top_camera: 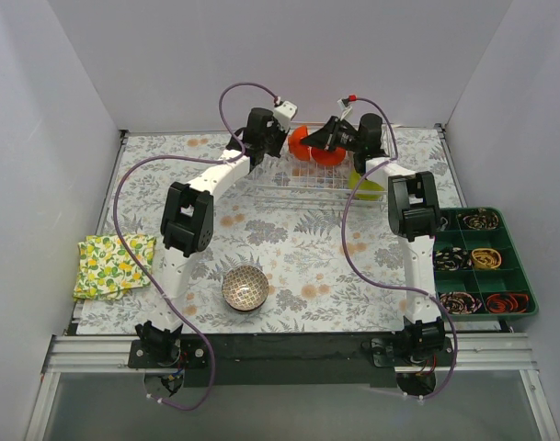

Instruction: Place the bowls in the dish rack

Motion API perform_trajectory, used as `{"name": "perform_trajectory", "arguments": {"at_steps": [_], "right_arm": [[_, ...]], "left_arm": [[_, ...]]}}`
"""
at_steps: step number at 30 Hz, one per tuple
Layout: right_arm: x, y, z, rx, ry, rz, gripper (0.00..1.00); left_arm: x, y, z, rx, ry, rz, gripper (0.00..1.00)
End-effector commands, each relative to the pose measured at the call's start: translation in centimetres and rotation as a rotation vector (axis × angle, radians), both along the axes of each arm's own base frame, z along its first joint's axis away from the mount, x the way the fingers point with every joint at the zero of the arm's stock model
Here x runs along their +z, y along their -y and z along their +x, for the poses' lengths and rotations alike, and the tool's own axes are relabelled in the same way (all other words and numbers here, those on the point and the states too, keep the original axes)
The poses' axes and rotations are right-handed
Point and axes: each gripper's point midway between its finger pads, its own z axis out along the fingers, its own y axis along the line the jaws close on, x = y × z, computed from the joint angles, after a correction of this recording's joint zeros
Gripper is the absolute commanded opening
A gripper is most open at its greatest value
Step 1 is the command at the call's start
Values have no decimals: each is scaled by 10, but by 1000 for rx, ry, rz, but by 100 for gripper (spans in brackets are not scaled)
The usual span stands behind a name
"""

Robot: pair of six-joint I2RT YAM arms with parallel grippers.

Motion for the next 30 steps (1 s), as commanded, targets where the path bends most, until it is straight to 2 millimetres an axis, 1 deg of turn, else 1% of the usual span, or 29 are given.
{"name": "perform_trajectory", "arguments": {"at_steps": [1,3,4,5,6,7,9,11,12,15,18,20,21,22,25,27,28,29,30], "right_arm": [[32,-3,9,-13,127,20,1],[27,-2,10,-22,113,16,1],[26,-2,11,-30,104,14,6],[20,-1,12,-39,82,5,10],[18,1,15,-55,75,0,18],[16,2,16,-63,74,-10,22],[17,5,18,-79,81,-20,29],[24,10,19,-99,94,-29,32],[23,10,17,-101,93,-33,34],[29,17,18,-113,115,-42,38],[28,22,20,-129,118,-57,38],[34,28,22,-149,129,-60,38],[36,32,24,-158,138,-63,38],[42,36,23,-166,148,-64,39],[55,48,25,-195,181,-71,42],[58,55,26,-202,192,-74,43],[63,63,26,-213,206,-79,43],[62,66,26,-216,203,-81,44],[63,74,28,-228,208,-84,44]], "left_arm": [[20,3,10,25,57,-25,0],[18,5,10,22,60,-27,0],[18,7,11,20,65,-30,0],[14,8,11,19,62,-29,0],[13,9,12,17,62,-29,0],[13,10,13,16,68,-32,0],[9,13,14,12,69,-35,0],[7,16,15,8,65,-48,0],[8,18,15,2,67,-55,0],[8,26,16,-11,74,-73,0],[11,31,18,-12,86,-88,0],[15,35,18,-15,96,-99,0],[18,36,19,-13,100,-109,0],[23,39,20,-16,112,-119,0],[31,44,22,-25,135,-137,0],[37,47,23,-27,155,-151,0],[36,49,23,-28,154,-158,0],[36,50,22,-29,152,-161,0],[44,53,25,-30,182,-182,0]]}}
